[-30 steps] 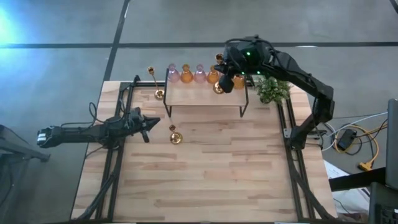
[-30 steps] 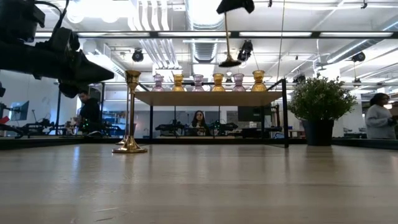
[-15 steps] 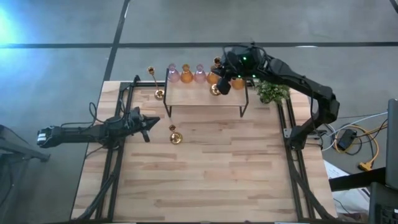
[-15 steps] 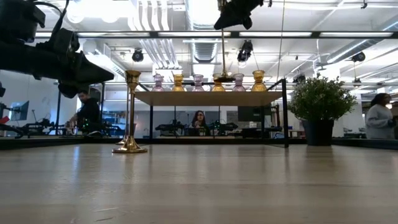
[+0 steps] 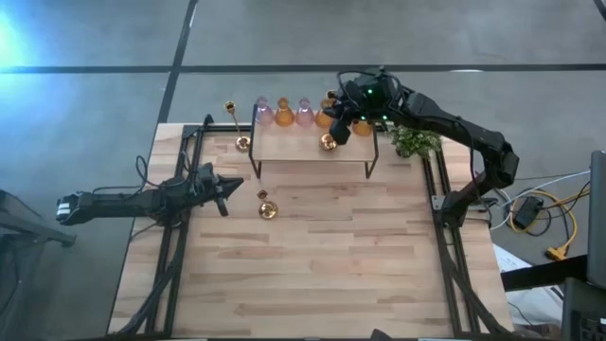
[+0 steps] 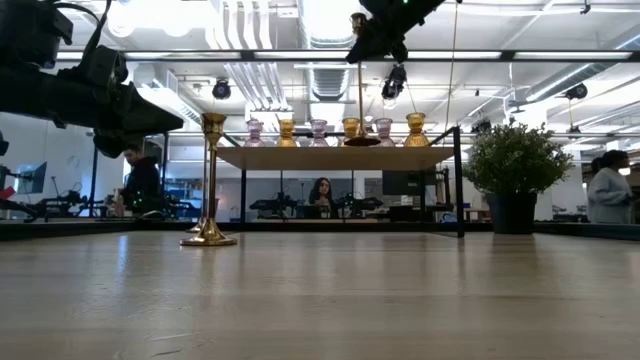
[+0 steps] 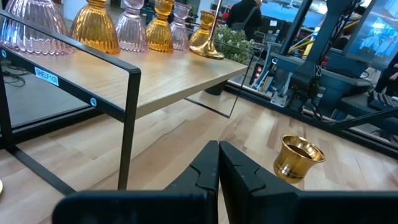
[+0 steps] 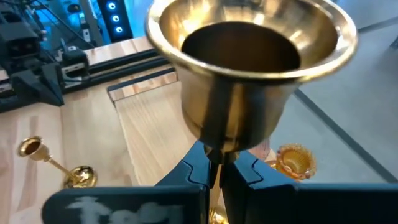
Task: Pick & Place candle stick holders
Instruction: Put the bottom gold candle holder on the shelf
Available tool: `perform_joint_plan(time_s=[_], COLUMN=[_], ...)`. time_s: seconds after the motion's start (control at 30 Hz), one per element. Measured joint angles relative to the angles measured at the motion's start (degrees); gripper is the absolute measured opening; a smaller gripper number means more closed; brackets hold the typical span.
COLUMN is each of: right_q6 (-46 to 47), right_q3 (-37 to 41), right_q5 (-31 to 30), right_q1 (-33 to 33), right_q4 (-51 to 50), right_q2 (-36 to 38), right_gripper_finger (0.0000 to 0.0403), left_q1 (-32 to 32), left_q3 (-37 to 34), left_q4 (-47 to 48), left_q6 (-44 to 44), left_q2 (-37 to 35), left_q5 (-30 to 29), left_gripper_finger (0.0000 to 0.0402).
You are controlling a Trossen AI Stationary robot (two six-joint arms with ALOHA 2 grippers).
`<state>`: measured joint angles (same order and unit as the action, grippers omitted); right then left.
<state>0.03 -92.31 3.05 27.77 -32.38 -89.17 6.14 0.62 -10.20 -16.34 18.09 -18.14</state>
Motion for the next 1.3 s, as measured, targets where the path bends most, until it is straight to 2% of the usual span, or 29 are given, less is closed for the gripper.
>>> perform_joint_plan(time_s=[0.53,1.3], right_q6=[3.1,4.5], right_q3=[0.8,8.1], right_q5=[-1.7,-3.2], right_q1=[1.2,1.7], right_q4=[1.0,5.2], right_q2=[1.7,3.4], right_gripper_finger=[0.0011,0.0011], left_q1=[0.0,0.0], left_q3=[0.0,0.0], left_q4=[-0.1,-0.1], left_q6=[0.0,-0.1], left_q2=[0.0,0.0], left_q5=[-1.4,-1.5], left_gripper_finger=[0.0014,0.0014])
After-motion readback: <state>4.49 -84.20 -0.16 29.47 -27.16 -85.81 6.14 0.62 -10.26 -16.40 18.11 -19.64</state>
